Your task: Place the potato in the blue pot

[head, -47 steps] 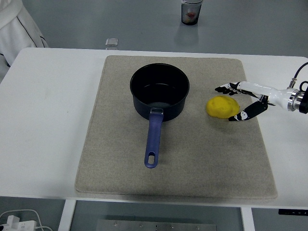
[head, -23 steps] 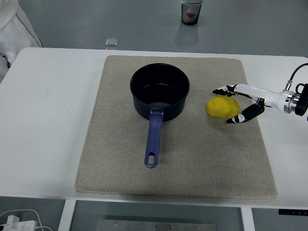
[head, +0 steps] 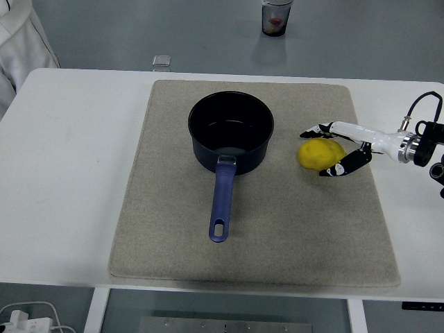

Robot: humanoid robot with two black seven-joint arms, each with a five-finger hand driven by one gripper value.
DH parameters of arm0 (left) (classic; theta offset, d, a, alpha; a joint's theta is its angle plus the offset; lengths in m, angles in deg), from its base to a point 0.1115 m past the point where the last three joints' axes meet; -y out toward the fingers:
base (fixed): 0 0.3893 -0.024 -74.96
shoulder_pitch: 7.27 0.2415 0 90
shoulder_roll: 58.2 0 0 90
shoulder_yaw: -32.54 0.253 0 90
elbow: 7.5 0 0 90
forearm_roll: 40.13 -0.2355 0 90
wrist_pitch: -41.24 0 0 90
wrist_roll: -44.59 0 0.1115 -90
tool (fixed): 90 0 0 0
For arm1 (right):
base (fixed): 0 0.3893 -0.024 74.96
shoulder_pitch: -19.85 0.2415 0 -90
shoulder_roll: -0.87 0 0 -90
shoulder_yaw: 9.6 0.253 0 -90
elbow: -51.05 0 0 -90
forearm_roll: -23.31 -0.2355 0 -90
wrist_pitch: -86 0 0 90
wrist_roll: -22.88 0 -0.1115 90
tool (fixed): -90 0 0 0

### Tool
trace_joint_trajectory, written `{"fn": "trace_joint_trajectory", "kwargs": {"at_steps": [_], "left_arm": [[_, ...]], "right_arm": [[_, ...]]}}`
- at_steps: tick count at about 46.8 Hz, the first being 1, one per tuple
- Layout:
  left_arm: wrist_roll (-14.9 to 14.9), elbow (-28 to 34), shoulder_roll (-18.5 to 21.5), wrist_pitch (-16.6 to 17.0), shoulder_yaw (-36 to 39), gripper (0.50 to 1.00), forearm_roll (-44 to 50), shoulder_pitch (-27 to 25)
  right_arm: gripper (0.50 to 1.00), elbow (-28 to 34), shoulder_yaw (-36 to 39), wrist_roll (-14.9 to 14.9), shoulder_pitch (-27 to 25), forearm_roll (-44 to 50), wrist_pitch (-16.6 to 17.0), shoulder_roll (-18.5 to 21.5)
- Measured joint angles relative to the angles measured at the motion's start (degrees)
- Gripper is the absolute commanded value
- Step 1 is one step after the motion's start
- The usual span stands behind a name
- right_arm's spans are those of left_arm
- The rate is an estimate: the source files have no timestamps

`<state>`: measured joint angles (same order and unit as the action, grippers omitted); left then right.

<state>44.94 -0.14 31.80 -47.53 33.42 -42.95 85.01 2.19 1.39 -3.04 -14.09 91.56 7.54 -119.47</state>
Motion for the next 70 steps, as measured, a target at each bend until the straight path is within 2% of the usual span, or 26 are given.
{"fn": "trace_joint_trajectory", "kwargs": {"at_steps": [10, 17, 27, 45, 54, 63, 70], "left_arm": [[0.0, 0.0, 0.0, 0.0, 0.0, 0.996, 0.0, 0.0], [0.0, 0.0, 0.0, 0.0, 0.0, 0.996, 0.0, 0.0], [0.0, 0.0, 0.0, 0.0, 0.0, 0.996, 0.0, 0.0], [0.0, 0.0, 0.0, 0.0, 0.0, 0.996, 0.0, 0.0], [0.0, 0.0, 0.0, 0.0, 0.0, 0.996, 0.0, 0.0], [0.0, 0.0, 0.0, 0.0, 0.0, 0.996, 0.0, 0.0], [0.0, -0.1, 0.0, 0.0, 0.0, 0.996, 0.0, 0.0]], "right_arm": [[0.611, 0.1, 0.1, -0.5, 0.0, 1.0, -1.1, 0.0], [0.552, 0.1, 0.9, -0.7, 0.0, 1.0, -1.1, 0.0], [0.5, 0.1, 1.3, -0.7, 0.1, 0.5, -1.0, -0.3], [0.5, 0.1, 4.8, -0.6, 1.5, -0.3, -0.9, -0.6], [0.5, 0.1, 4.8, 0.0, 4.4, -0.7, -0.8, 0.0], [0.5, 0.1, 4.9, 0.2, 7.4, -0.7, -0.5, 2.1], [0.5, 0.1, 5.0, 0.2, 8.9, -0.7, -0.8, 5.7]]}}
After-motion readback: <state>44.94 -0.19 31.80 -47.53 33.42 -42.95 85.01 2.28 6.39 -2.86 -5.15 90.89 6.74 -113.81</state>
